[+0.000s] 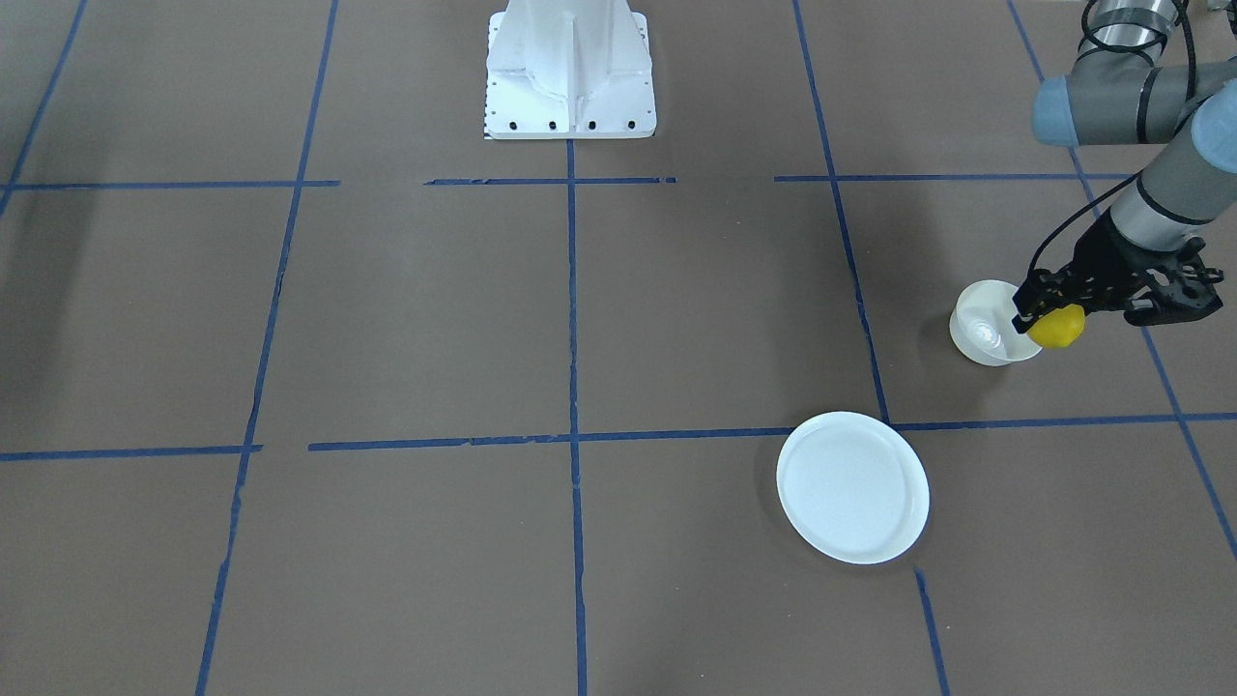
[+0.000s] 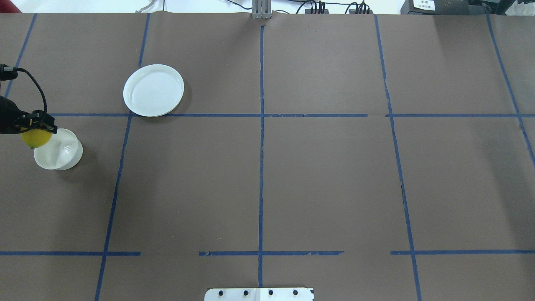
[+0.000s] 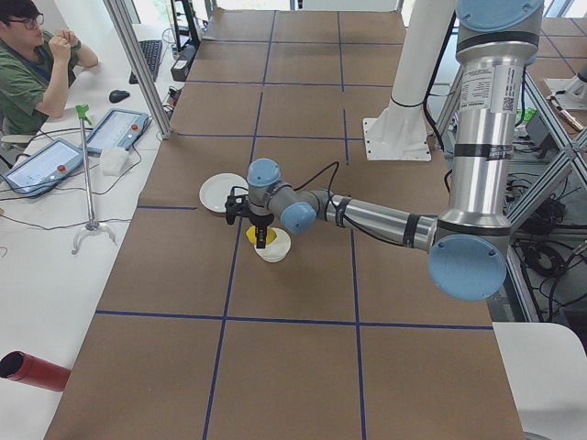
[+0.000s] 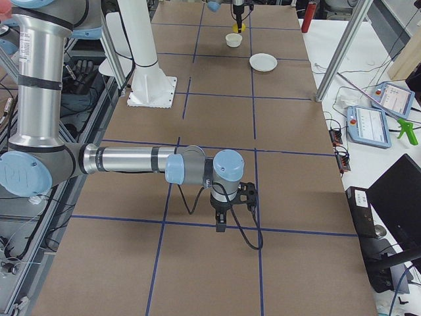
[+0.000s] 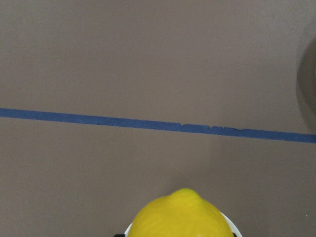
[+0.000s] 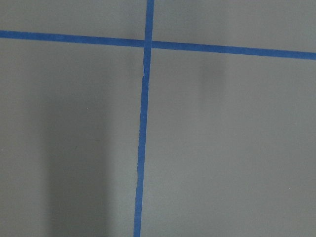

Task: Move lemon from plate to bowl
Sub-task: 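Lower the lemon into the bowl and open the left gripper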

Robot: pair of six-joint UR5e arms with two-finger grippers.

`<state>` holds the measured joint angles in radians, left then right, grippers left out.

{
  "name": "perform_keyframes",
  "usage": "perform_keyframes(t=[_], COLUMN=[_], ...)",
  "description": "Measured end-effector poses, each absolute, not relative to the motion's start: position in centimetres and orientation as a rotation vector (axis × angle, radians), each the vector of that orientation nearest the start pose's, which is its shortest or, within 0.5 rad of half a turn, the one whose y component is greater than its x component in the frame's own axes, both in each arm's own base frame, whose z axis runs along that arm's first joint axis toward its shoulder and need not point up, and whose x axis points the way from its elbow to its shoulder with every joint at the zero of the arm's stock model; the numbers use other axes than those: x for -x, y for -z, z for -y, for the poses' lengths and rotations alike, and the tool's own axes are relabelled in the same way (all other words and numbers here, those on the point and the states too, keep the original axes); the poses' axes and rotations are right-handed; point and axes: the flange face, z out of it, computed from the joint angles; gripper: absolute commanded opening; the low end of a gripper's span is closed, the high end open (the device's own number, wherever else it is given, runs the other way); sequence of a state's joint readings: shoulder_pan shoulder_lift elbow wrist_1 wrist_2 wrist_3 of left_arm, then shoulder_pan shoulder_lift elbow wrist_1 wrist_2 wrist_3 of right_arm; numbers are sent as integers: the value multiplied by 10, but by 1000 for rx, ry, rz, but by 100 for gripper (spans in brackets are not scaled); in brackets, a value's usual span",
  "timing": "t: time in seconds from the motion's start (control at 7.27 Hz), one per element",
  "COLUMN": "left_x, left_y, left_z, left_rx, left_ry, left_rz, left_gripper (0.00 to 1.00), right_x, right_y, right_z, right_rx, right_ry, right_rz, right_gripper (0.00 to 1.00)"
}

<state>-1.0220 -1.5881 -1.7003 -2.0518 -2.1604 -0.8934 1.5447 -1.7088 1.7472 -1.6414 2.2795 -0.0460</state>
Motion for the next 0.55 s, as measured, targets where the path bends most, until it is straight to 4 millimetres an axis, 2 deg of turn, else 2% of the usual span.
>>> perform_keyframes(t=[0.28,0.41,0.55], left_x=[-229,-232,-234], left_y=[-542,-544,-547], left_z=[477,475,474], left_rx=[-52,-44,-38], left_ry=[130,128,128], left_rz=[-835,-834,-831], left_gripper=[18,28,46], right_x=[-57,-57,-57], right_y=[-647,-647,-647], right_z=[432,432,432], right_rx=[24,24,24], right_ry=[58,58,58], right_rz=[709,709,709], right_gripper=[100,100,100])
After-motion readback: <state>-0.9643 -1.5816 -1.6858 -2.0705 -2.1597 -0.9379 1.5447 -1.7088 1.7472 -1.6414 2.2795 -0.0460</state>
